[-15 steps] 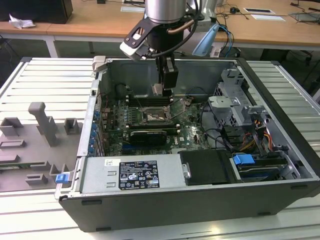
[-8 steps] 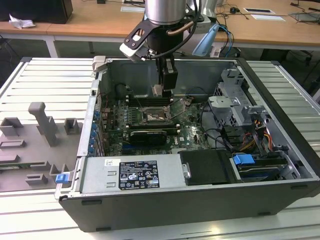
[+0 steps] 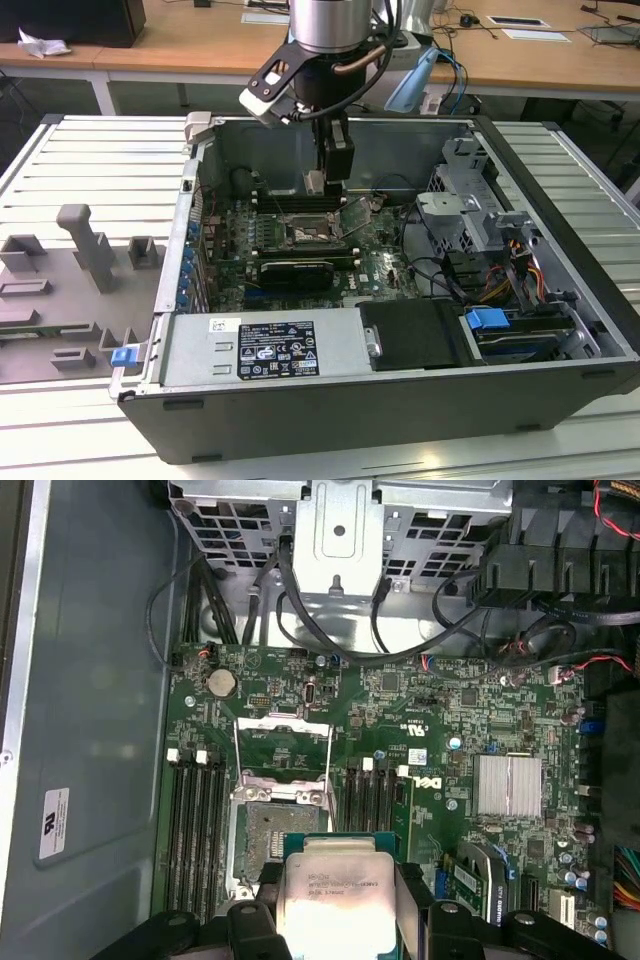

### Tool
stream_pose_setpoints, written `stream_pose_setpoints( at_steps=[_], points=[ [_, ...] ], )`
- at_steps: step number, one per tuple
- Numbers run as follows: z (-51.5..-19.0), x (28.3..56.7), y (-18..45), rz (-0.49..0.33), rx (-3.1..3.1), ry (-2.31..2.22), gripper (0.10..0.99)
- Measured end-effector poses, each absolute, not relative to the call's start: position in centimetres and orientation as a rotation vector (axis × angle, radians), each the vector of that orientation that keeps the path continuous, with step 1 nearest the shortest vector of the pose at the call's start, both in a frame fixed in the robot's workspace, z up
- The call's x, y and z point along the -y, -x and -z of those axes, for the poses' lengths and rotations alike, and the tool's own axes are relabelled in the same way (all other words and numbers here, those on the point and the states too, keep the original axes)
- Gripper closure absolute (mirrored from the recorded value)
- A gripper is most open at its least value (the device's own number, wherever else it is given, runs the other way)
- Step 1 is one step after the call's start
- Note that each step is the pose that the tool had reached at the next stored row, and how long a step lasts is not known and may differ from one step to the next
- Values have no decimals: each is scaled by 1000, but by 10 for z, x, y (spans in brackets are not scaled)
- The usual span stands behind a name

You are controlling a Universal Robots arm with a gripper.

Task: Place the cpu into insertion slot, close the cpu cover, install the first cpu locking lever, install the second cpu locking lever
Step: 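Place the cpu into insertion slot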

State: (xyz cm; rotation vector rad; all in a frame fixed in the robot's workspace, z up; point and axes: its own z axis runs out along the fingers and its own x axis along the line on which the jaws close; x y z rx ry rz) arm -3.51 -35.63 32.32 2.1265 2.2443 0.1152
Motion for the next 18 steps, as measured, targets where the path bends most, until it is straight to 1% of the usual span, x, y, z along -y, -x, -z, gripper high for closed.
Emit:
stream_pose_setpoints(
  at_steps=[18],
  points=[
    [-320,356,35,-115,-2226,-2145,557]
  ],
)
